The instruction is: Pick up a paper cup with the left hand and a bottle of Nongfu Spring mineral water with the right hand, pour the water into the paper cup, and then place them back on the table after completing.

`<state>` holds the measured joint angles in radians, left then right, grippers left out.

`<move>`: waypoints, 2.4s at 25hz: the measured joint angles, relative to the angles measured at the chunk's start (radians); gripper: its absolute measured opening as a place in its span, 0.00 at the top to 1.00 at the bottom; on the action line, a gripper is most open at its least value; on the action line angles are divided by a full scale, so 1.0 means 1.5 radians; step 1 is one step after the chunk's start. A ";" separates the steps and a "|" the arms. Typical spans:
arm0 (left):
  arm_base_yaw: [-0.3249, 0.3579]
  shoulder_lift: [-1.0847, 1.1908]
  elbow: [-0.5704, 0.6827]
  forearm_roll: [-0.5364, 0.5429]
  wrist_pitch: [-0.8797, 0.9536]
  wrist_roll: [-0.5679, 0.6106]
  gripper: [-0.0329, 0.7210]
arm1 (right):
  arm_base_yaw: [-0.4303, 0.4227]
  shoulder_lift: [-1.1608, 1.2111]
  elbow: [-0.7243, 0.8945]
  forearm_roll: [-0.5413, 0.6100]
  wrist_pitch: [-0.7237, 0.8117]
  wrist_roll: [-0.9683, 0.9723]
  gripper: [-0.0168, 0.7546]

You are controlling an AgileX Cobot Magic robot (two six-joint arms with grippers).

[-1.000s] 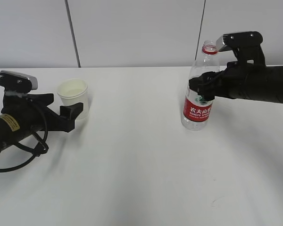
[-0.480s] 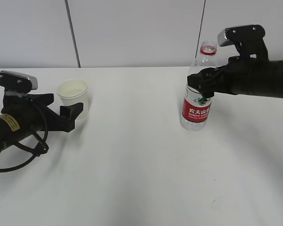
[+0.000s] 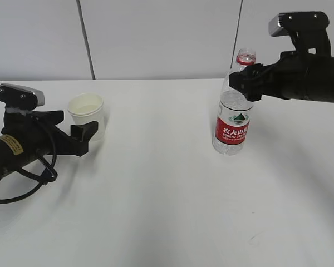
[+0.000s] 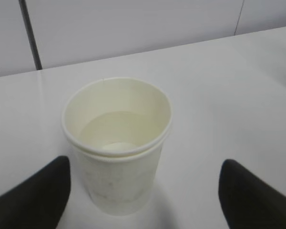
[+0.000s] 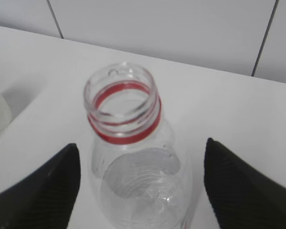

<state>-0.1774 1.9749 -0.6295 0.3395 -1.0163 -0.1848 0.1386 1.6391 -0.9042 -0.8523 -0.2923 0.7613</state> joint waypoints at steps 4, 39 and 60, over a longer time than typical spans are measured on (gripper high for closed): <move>0.000 0.000 0.000 0.000 0.000 0.000 0.19 | 0.000 -0.022 0.000 -0.001 0.016 0.004 0.21; 0.000 -0.404 -0.010 -0.045 0.630 -0.038 0.21 | 0.000 -0.144 0.000 -0.049 0.115 0.030 0.22; -0.001 -0.466 -0.123 -0.169 1.183 -0.038 0.21 | 0.000 -0.209 -0.001 0.421 0.651 -0.294 0.22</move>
<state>-0.1784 1.2757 -0.8147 0.0855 0.7574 -0.2424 0.1386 1.3249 -0.9063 -0.2205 0.6841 0.3204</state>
